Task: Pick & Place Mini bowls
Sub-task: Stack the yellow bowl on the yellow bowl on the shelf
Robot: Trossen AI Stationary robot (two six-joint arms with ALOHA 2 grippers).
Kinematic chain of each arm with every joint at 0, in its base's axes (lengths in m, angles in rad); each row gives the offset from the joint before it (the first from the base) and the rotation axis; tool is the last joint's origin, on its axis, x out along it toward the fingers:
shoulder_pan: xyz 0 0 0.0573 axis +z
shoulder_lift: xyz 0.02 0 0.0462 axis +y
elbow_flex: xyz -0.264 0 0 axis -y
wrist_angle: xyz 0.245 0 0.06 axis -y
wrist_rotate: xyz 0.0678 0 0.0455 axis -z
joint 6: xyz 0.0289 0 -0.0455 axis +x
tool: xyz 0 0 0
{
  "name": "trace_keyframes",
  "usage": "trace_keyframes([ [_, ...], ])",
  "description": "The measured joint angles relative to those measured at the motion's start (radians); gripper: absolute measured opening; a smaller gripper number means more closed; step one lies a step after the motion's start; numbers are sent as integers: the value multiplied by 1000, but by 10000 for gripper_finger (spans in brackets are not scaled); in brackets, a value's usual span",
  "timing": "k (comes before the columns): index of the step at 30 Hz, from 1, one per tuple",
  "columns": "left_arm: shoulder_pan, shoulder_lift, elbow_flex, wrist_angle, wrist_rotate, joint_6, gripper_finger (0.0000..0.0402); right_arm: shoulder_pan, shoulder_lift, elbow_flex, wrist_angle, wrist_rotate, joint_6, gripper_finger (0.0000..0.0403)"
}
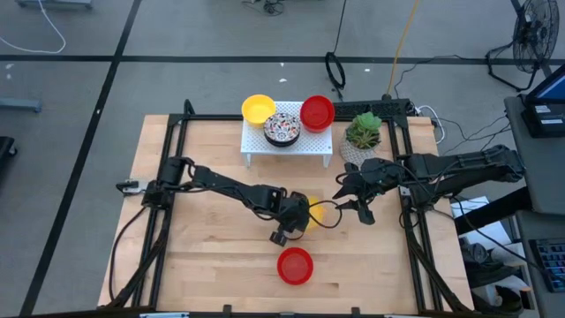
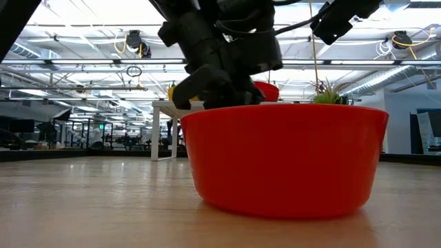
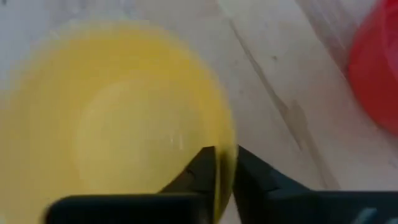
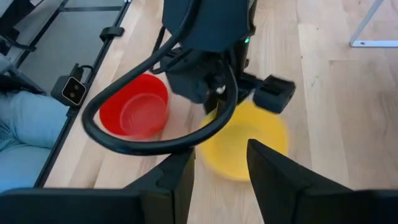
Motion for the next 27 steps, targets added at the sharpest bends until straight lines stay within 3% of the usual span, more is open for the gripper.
trace_keyframes([
  [3, 0, -15, 1, -41, -5, -10, 10, 0, 0, 0, -4, 0, 0, 137],
  [7, -17, -54, 0, -129, -7, -37, 10, 0, 0, 0, -20, 0, 0, 137],
  [13, -45, -230, 0, -274, -124, -33, 15, 0, -1, -9, -9, -3, -10, 137],
  [16, -44, -340, 0, -323, -224, -46, 14, 0, 0, -32, 49, -7, -11, 137],
  [23, 0, -573, 0, -359, -600, -48, 19, 0, 0, -142, 298, -38, -87, 137],
  [27, 92, -641, 1, -324, -667, -66, 20, 0, 0, -193, 374, -35, -89, 137],
])
